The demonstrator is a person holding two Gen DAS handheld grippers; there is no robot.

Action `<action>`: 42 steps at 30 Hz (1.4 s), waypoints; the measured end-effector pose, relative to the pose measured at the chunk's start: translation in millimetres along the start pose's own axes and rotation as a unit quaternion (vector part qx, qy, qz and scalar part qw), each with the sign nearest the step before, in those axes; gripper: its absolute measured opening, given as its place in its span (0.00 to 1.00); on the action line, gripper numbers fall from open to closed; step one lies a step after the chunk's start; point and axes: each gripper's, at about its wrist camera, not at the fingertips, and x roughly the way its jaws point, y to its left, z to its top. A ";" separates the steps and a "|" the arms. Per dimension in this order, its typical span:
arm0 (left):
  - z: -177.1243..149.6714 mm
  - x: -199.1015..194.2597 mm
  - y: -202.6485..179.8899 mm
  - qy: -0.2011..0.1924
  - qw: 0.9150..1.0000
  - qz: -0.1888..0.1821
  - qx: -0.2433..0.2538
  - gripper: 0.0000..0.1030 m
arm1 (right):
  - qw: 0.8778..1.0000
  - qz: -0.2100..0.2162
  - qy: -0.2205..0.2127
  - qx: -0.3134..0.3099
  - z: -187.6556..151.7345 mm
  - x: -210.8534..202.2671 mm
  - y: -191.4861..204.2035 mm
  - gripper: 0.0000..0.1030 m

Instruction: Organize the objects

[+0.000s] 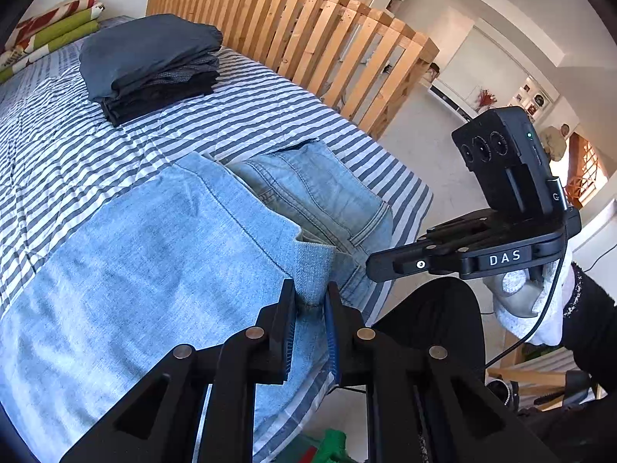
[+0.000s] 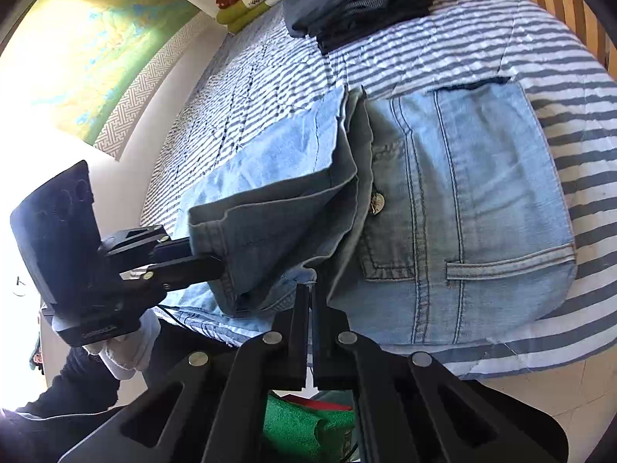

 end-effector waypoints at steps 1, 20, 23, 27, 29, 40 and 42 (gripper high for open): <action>1.3 -0.5 -0.6 -0.001 1.000 -0.003 -0.002 0.14 | 1.000 -0.002 -0.002 -0.005 -0.7 -4.8 3.5 0.01; -51.3 25.3 7.3 0.068 0.996 0.059 0.025 0.22 | 0.999 0.002 0.039 0.032 13.9 23.0 -44.9 0.47; -63.3 29.6 28.0 0.084 0.994 0.073 0.004 0.22 | 0.998 0.000 0.053 0.039 14.0 38.4 -49.3 0.47; -71.9 29.6 48.1 0.086 0.992 0.087 -0.013 0.22 | 0.997 0.000 0.063 0.034 11.6 45.6 -45.3 0.42; -74.6 23.9 55.9 0.081 0.992 0.090 -0.021 0.22 | 0.997 0.001 0.064 0.041 10.4 44.7 -40.6 0.22; -86.6 -54.8 92.0 0.016 0.991 0.120 -0.063 0.22 | 0.997 -0.057 0.046 0.030 -6.1 12.5 -5.4 0.09; -95.1 -71.0 107.3 0.011 0.987 0.137 -0.085 0.22 | 0.994 -0.079 0.072 0.022 -7.7 28.3 -10.2 0.13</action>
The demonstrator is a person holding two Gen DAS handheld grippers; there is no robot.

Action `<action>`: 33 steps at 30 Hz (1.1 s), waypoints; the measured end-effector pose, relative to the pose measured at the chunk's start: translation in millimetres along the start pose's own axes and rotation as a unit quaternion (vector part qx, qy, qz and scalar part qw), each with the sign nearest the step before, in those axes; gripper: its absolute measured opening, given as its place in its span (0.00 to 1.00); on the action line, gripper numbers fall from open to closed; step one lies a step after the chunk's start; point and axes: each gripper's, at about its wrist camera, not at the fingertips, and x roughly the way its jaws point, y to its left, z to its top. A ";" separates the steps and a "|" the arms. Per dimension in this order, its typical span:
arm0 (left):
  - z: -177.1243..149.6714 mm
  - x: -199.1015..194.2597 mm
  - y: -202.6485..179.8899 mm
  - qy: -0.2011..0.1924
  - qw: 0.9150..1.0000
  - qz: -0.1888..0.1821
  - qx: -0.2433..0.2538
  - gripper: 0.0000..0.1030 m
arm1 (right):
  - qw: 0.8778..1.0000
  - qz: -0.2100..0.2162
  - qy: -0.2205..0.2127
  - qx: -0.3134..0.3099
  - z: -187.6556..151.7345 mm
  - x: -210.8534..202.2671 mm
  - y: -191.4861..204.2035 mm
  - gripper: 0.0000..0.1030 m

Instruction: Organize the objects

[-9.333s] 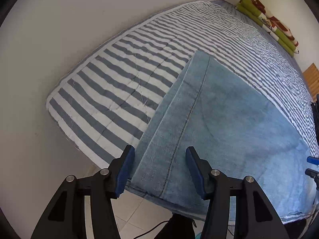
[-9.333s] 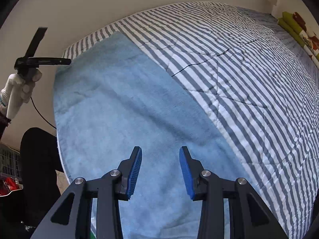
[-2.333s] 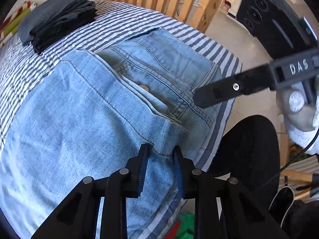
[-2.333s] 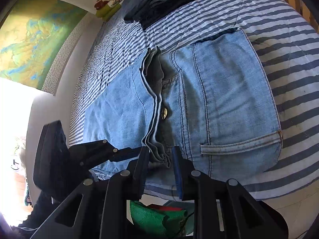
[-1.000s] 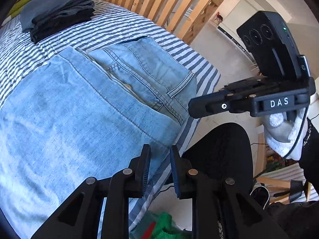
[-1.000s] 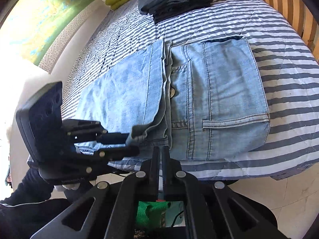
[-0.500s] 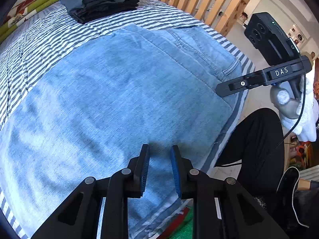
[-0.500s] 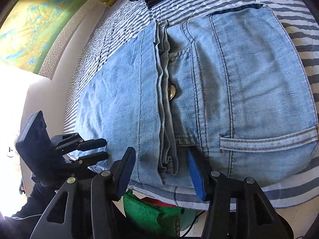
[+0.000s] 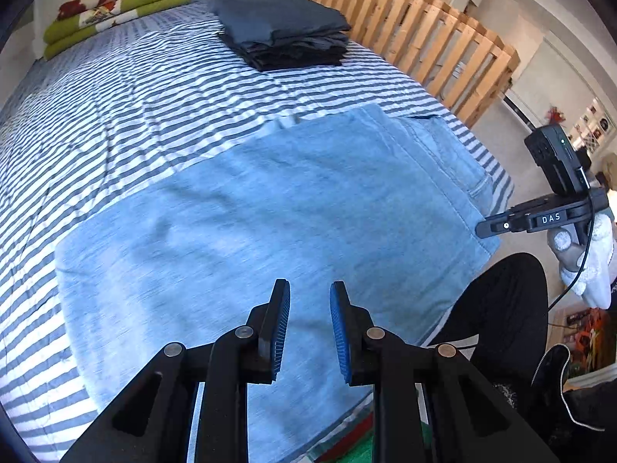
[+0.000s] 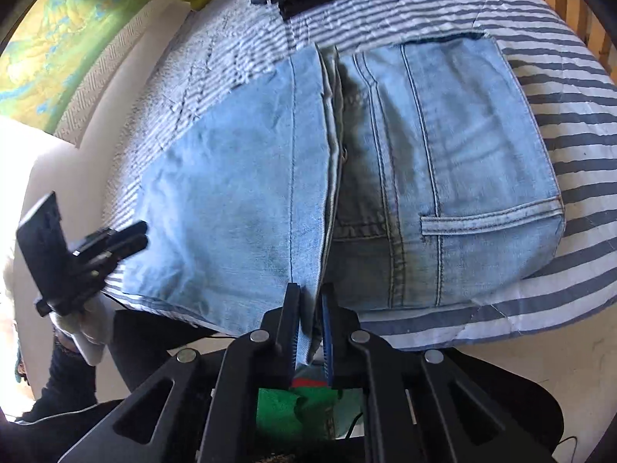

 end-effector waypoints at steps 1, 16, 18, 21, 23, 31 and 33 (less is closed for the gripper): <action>-5.8 -9.4 12.7 -0.005 1.000 0.005 -0.010 0.22 | 1.000 -0.015 0.008 -0.004 2.1 4.3 2.3 0.13; -54.1 -49.6 80.3 -0.008 0.995 0.049 -0.087 0.22 | 0.997 0.000 -0.071 0.007 151.3 16.3 -12.1 0.43; -51.6 -41.5 80.2 0.001 0.995 0.055 -0.082 0.22 | 0.998 0.005 -0.055 0.010 157.6 31.7 -18.2 0.45; -49.7 -28.9 83.8 0.013 0.994 0.053 -0.092 0.22 | 0.998 0.047 -0.043 0.022 161.9 42.4 -27.9 0.46; -48.2 -22.3 85.7 0.019 0.994 0.051 -0.093 0.22 | 0.996 0.078 -0.042 0.030 160.8 41.3 -30.1 0.46; -46.7 -10.6 94.3 0.028 0.994 0.058 -0.092 0.22 | 0.996 0.059 -0.052 0.030 161.0 49.2 -23.2 0.09; -47.7 -11.7 96.9 0.027 0.993 0.061 -0.094 0.22 | 0.996 0.048 -0.069 0.024 155.3 40.0 -16.3 0.07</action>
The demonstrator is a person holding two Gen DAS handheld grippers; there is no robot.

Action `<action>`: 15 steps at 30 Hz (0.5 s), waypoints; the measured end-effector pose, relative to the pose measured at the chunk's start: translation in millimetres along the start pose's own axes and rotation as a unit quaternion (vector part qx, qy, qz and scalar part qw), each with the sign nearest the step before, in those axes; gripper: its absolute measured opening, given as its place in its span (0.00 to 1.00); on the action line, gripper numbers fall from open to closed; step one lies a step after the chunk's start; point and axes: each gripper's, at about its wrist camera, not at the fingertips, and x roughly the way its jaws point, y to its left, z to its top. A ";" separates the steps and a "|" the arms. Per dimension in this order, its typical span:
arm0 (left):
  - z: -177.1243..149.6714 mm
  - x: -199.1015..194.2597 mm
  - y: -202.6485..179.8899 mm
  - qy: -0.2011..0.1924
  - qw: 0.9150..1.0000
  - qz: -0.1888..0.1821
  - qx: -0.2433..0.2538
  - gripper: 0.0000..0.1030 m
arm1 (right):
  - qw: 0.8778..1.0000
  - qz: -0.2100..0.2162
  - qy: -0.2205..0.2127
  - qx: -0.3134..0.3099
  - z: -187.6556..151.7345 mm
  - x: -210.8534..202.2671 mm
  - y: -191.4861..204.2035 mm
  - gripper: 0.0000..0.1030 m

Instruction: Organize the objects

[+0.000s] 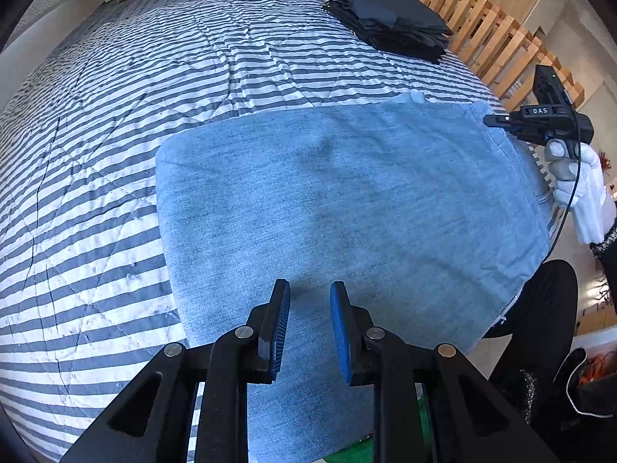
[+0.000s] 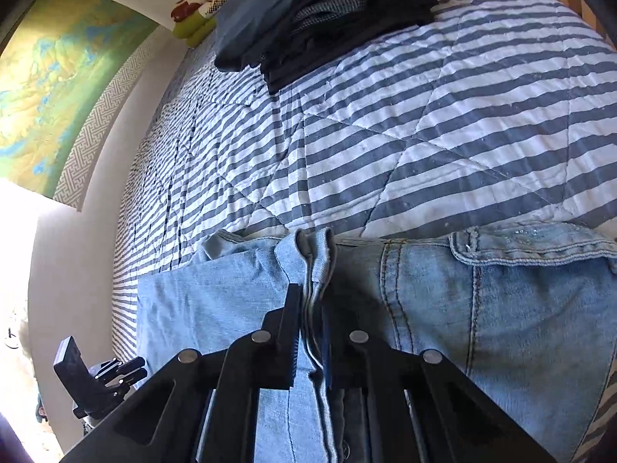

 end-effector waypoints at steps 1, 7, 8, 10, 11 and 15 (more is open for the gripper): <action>-0.4 -1.1 2.8 -0.001 1.000 0.002 -0.002 0.22 | 1.000 -0.010 -0.007 -0.012 -2.4 -7.5 6.7 0.06; -6.4 -14.6 18.6 -0.012 1.000 0.018 -0.015 0.22 | 0.996 -0.063 -0.024 -0.060 2.2 -34.4 26.2 0.06; -8.5 -20.2 23.4 -0.018 0.999 0.021 -0.022 0.22 | 0.996 -0.075 -0.013 -0.049 4.7 -28.3 19.2 0.06; -13.8 -31.1 35.5 -0.028 0.998 0.029 -0.038 0.22 | 0.998 -0.066 -0.001 -0.019 8.5 -19.0 1.8 0.06; -16.8 -35.5 42.2 -0.031 0.998 0.034 -0.047 0.22 | 0.998 -0.067 0.002 -0.006 9.5 -13.6 -6.2 0.06; -33.2 -47.2 59.2 -0.031 0.996 0.041 -0.069 0.22 | 0.996 -0.081 0.016 -0.021 7.4 -0.1 -7.5 0.09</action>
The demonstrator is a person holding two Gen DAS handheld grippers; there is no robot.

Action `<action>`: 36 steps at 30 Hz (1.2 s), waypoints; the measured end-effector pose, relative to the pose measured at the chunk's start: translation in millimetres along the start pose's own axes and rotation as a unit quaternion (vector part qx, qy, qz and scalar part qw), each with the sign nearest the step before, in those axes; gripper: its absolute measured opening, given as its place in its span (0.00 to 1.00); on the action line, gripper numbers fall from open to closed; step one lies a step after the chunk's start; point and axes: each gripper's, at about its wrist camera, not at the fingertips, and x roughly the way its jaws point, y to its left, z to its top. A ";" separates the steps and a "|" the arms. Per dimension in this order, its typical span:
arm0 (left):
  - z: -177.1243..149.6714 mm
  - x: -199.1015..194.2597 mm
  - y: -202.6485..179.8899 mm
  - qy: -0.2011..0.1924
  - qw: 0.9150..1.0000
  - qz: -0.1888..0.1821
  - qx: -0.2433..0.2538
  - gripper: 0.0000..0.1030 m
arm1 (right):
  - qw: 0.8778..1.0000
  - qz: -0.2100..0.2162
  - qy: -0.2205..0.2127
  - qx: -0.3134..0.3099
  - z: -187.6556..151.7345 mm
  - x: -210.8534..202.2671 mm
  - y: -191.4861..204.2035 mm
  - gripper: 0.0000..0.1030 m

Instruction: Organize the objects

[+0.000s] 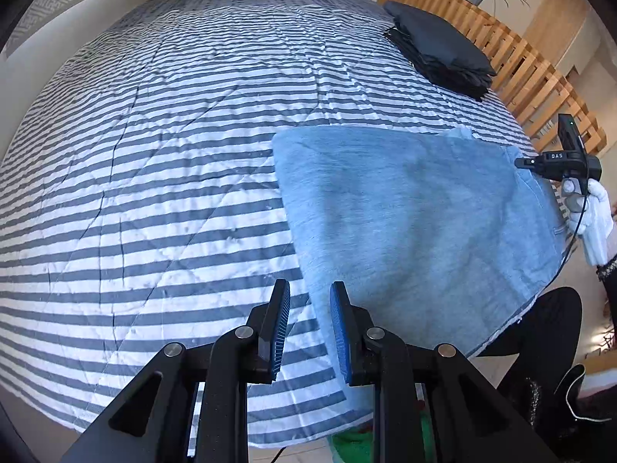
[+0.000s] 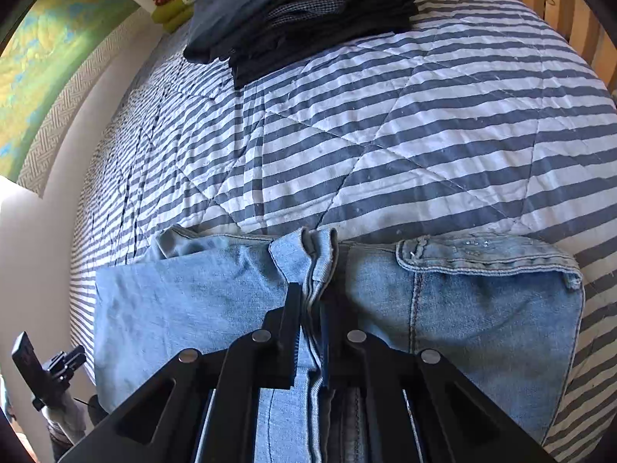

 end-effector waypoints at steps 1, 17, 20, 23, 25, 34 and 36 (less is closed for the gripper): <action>-4.2 -1.3 1.4 0.001 1.000 -0.001 0.002 0.22 | 1.000 0.010 0.000 0.004 -1.2 -6.5 -0.2 0.12; -42.3 -1.8 -24.2 0.009 0.999 -0.013 0.037 0.22 | 0.998 0.043 0.023 0.031 -130.1 -61.1 -20.0 0.38; -47.5 -4.1 -22.5 0.010 0.999 -0.013 0.033 0.22 | 0.998 0.049 0.030 0.032 -139.6 -53.4 -19.6 0.41; -52.8 -6.3 -18.6 0.010 1.000 -0.006 0.026 0.22 | 0.998 0.040 0.039 0.019 -144.6 -41.5 -10.4 0.42; -59.2 -8.8 -17.7 0.012 1.000 0.000 0.026 0.22 | 0.999 0.022 0.036 0.002 -146.4 -40.6 0.4 0.21; -89.4 -1.6 -45.0 0.023 0.998 0.019 0.055 0.22 | 0.999 -0.044 -0.006 -0.027 -143.2 -80.7 26.8 0.08; -91.6 3.6 -55.6 0.021 0.997 0.026 0.063 0.23 | 0.997 -0.071 0.014 -0.030 -141.0 -73.7 27.6 0.13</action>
